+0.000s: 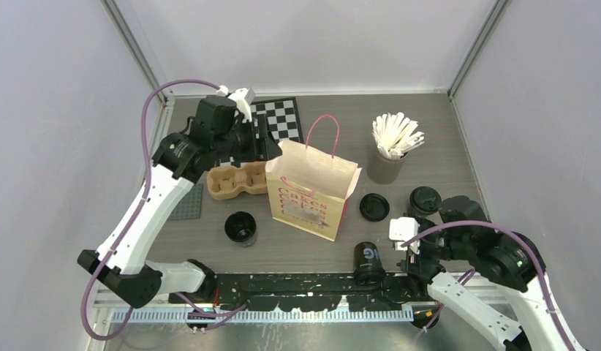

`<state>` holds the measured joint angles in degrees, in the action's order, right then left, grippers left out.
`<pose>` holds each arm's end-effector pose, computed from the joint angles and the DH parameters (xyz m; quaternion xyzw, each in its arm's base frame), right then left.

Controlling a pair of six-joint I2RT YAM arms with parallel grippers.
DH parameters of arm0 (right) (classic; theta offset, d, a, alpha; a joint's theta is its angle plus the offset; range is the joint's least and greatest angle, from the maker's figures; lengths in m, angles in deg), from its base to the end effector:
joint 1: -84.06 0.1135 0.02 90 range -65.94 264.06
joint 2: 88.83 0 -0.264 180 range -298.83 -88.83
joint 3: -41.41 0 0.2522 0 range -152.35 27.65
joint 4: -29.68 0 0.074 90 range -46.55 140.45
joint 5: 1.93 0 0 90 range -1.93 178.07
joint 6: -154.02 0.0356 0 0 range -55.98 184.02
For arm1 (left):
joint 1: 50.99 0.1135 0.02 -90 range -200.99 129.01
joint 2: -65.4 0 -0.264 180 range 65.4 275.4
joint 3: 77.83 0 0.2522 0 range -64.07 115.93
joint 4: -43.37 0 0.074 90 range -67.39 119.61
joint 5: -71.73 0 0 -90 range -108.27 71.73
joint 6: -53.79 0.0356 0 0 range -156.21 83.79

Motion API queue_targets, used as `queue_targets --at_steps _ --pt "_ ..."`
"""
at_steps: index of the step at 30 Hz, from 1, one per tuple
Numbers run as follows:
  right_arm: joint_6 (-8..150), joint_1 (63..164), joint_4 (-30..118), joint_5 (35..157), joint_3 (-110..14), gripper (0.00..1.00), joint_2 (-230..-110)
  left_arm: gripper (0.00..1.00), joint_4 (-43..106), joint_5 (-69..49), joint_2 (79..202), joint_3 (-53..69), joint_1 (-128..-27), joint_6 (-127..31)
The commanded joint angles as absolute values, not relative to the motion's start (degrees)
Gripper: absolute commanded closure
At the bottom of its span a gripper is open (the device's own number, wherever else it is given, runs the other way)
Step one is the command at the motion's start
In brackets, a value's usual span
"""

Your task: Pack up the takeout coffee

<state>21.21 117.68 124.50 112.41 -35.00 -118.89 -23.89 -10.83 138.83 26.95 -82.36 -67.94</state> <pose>0.0220 0.0322 0.3485 -0.6242 0.6719 0.1687 0.3612 0.2099 -0.1334 0.4336 0.0267 0.8889 -0.2867 0.3564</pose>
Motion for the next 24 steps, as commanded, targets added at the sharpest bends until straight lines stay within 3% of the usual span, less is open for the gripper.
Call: queue_targets --at_steps 1,7,10,11,16,24 --pt "15.9 117.8 128.9 110.9 -33.6 0.23 -121.8 0.35 -23.7 -12.6 134.6 27.6 -82.3 -64.9" --pt "13.0 117.8 128.2 110.5 -32.5 0.22 -126.4 0.21 -26.5 -15.3 131.6 26.3 -82.3 -61.2" --pt "13.1 118.5 126.5 108.0 -31.5 0.22 -129.1 0.02 -27.5 -17.8 129.8 25.1 -82.3 -59.9" --pt "14.4 118.7 124.5 107.5 -31.2 0.22 -130.4 0.01 -27.7 -19.6 129.2 24.7 -82.3 -59.6" --pt "22.6 122.8 117.1 104.9 -30.2 0.21 -135.9 0.00 -28.7 -22.6 126.9 23.6 -82.3 -58.7" --pt "34.5 145.8 110.8 89.5 -28.2 0.15 -142.7 0.00 -30.2 -24.9 126.7 23.9 -82.3 -56.1"
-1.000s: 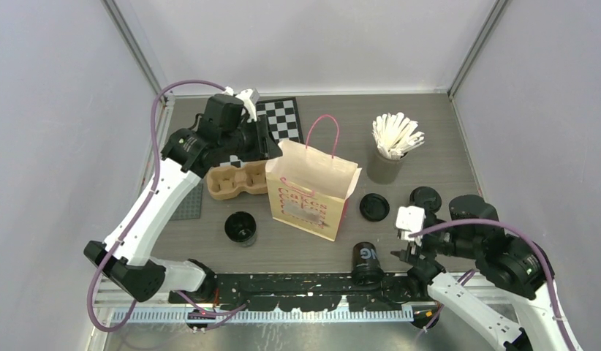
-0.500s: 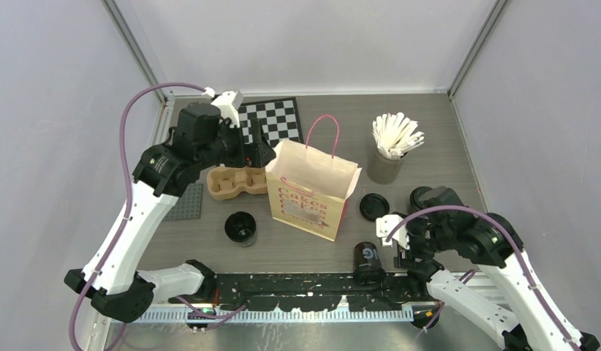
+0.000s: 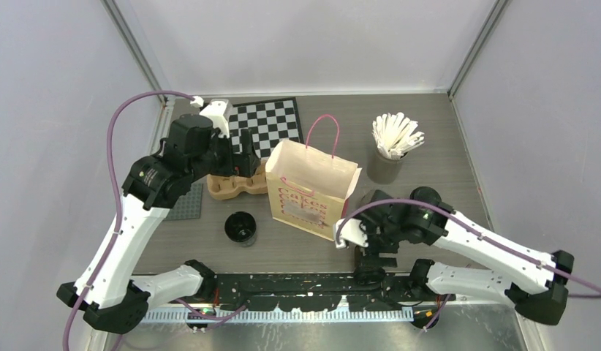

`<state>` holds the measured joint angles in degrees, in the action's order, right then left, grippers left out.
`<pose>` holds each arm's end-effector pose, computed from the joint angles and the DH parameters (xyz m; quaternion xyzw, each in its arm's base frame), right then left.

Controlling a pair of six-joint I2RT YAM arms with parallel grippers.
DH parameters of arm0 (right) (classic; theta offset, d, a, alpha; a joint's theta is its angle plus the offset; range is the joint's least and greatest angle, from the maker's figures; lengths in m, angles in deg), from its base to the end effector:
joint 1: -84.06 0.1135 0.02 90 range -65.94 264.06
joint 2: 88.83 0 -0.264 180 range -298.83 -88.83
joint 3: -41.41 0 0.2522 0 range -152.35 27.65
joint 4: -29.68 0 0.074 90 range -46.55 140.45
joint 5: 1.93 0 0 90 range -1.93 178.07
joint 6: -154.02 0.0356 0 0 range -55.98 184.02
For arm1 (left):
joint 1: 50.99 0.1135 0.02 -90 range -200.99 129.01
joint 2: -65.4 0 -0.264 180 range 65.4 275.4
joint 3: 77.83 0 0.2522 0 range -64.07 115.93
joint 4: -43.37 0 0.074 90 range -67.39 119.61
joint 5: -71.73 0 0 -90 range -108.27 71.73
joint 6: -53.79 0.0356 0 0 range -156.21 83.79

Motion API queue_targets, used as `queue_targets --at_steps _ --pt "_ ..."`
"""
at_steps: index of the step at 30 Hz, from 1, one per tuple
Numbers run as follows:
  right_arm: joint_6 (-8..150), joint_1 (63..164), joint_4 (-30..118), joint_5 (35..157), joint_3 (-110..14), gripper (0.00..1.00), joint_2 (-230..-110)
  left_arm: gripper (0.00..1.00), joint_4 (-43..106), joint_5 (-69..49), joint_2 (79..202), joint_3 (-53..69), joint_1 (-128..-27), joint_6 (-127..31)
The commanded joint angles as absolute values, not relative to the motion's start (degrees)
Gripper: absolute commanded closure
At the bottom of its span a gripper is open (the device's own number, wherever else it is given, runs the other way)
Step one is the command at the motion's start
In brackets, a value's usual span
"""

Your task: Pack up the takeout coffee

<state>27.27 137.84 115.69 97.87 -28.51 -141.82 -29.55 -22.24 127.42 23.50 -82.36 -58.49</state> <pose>0.0786 0.1176 0.2959 -0.7069 0.6786 0.1099 0.1665 0.1571 -0.0929 0.4458 0.0535 0.8793 -0.1858 0.4352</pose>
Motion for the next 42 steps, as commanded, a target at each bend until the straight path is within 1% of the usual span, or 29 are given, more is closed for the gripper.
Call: queue_targets --at_steps 1,5,8,11,21,35,39,40,42 --pt "35.4 148.2 110.3 88.6 -27.9 0.15 -143.0 0.00 -30.3 -25.2 126.7 24.0 -82.3 -55.9" --pt "37.5 154.7 109.2 85.2 -26.2 0.18 -143.5 0.00 -30.5 -26.0 126.6 24.1 -82.3 -55.6" --pt "38.6 157.5 107.8 85.5 -25.1 0.24 -144.6 0.00 -30.3 -26.6 126.5 23.7 -82.3 -55.5" --pt "39.1 160.4 107.5 86.3 -24.6 0.28 -147.1 0.00 -30.4 -26.7 126.7 23.8 -82.3 -55.2" --pt "41.7 167.4 105.5 86.7 -23.8 0.26 -153.1 0.00 -30.5 -27.5 126.5 24.0 -82.3 -54.6" --pt "41.6 170.1 105.1 84.5 -21.6 0.33 -157.3 0.00 -30.7 -28.1 126.5 24.4 -82.3 -54.4" --pt "42.1 170.1 104.6 82.7 -21.4 0.39 -157.2 0.00 -30.6 -28.5 126.4 24.3 -82.3 -54.5" --pt "42.1 170.1 104.6 82.4 -21.3 0.42 -157.1 0.00 -30.5 -28.5 126.4 24.3 -82.3 -54.5" --pt "42.4 170.1 104.5 82.3 -21.1 0.51 -156.8 0.00 -30.4 -28.6 126.4 24.2 -82.3 -54.5"
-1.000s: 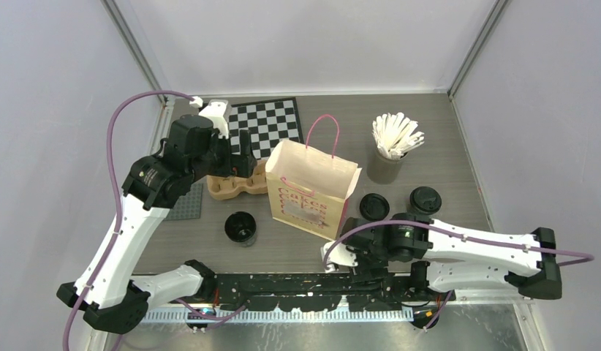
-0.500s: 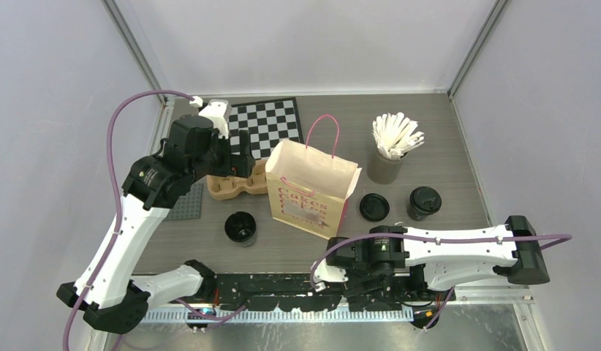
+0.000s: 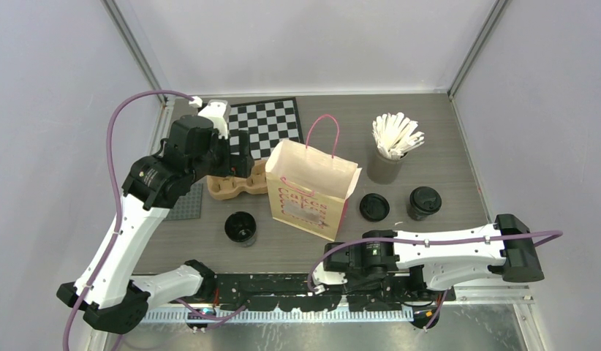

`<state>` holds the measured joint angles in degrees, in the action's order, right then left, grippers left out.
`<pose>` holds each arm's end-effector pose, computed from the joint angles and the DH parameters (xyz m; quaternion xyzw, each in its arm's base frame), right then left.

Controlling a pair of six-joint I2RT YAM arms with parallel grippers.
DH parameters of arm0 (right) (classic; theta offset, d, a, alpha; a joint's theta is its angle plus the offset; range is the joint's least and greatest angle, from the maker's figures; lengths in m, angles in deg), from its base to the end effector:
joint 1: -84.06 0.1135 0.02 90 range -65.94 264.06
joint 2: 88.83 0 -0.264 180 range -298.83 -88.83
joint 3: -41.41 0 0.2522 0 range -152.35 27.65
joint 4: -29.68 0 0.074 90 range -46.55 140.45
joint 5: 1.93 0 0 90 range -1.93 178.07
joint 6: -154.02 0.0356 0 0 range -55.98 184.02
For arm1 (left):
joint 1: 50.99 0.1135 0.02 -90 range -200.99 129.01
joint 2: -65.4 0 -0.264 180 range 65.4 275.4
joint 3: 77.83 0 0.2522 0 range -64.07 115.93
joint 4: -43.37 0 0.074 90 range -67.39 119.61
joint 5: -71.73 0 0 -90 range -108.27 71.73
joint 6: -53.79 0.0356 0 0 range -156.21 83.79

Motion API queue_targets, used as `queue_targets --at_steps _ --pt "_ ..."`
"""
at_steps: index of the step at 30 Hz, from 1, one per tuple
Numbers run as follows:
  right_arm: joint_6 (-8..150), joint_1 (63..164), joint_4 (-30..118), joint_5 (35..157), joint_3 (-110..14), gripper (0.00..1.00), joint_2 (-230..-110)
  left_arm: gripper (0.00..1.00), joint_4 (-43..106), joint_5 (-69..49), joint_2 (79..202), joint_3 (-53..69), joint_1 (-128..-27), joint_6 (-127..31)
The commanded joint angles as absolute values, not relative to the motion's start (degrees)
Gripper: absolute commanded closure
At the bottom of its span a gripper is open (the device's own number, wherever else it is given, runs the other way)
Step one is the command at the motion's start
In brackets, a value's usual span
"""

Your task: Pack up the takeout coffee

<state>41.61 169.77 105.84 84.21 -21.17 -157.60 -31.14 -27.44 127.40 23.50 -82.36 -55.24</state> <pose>0.0166 0.1890 0.2238 -0.8061 0.5871 0.0064 0.0744 0.1569 -0.0890 0.4436 0.0585 0.8837 -0.1312 0.4454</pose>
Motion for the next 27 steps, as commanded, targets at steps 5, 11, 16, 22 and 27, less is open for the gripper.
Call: queue_targets --at_steps 5,11,16,22,27 --pt "42.3 170.2 104.7 82.8 -21.0 0.68 -156.5 0.00 -30.8 -28.0 126.4 24.5 -82.3 -54.6" --pt "42.0 170.1 104.5 84.1 -21.7 0.77 -157.6 0.00 -31.5 -27.7 125.4 24.6 -82.3 -55.0" --pt "41.4 170.1 104.2 85.3 -24.3 0.86 -159.2 0.00 -31.6 -28.1 124.6 23.8 -82.3 -55.2" --pt "41.4 170.2 104.4 90.7 -31.4 0.92 -162.2 0.00 -31.6 -28.2 124.2 21.4 -82.2 -55.2" --pt "44.8 170.1 101.3 91.2 -35.1 0.99 -163.0 0.00 -32.4 -27.0 124.6 20.0 -81.9 -56.5"
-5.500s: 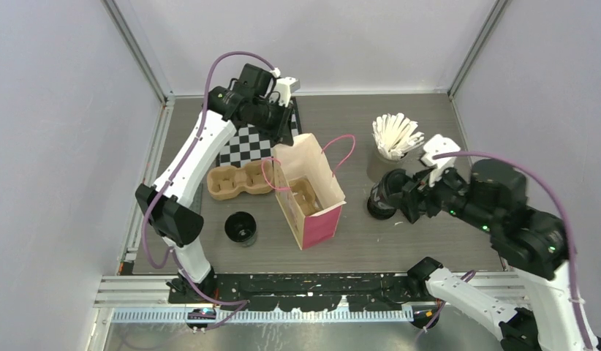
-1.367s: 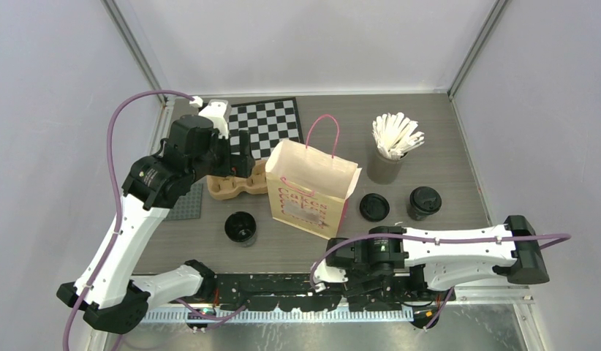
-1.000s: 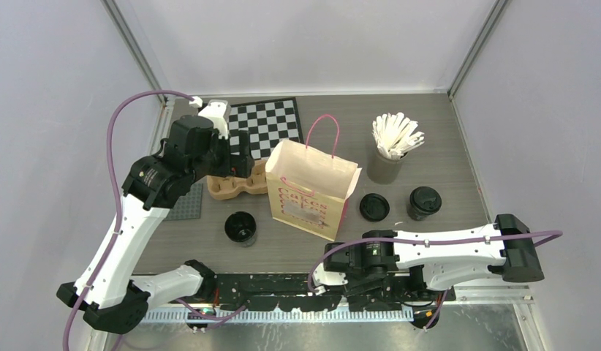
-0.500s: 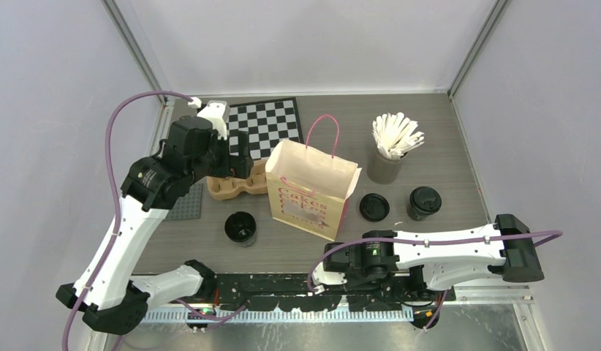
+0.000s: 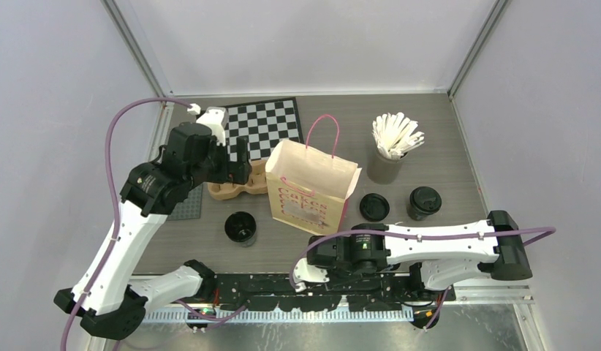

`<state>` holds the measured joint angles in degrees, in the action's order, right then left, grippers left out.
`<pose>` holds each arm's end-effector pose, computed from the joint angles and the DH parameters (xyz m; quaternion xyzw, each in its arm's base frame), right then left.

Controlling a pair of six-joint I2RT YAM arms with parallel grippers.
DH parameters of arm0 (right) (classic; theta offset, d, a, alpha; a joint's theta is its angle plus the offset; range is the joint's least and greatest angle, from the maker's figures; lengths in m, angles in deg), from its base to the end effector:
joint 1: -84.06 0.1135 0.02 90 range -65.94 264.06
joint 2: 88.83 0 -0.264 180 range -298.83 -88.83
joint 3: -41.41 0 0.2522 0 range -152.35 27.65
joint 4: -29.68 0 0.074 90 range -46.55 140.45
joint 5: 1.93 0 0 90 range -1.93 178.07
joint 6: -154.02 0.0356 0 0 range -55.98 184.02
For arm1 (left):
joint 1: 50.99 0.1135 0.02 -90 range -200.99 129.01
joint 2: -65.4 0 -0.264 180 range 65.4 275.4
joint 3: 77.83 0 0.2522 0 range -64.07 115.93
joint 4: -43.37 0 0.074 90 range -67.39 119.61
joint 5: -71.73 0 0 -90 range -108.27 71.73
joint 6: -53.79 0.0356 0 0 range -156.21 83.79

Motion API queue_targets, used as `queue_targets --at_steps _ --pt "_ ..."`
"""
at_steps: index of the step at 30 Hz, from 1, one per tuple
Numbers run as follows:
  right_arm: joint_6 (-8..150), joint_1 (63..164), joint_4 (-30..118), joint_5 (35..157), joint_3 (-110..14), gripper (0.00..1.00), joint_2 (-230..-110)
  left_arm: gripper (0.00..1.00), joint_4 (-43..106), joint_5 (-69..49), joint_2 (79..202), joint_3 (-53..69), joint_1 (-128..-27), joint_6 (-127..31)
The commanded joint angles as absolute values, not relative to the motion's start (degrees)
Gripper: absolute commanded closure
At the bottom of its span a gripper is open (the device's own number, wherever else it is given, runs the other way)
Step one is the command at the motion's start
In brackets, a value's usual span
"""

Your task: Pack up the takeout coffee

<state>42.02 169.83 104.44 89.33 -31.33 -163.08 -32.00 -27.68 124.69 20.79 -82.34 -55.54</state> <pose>0.0159 0.2259 0.2545 -0.8028 0.5841 0.0724 0.0957 0.1469 -0.0827 0.4361 0.0560 0.8872 -0.1275 0.4399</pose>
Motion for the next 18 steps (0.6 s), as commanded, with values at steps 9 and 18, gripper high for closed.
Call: queue_targets --at_steps 9,18 --pt "55.4 169.7 103.8 72.9 -35.9 0.51 -162.9 0.00 -31.8 -27.1 124.2 19.7 -81.5 -55.6" --pt "51.2 167.5 110.9 59.7 -28.2 0.32 -150.7 0.00 -32.0 -26.7 123.7 19.9 -81.5 -55.8"
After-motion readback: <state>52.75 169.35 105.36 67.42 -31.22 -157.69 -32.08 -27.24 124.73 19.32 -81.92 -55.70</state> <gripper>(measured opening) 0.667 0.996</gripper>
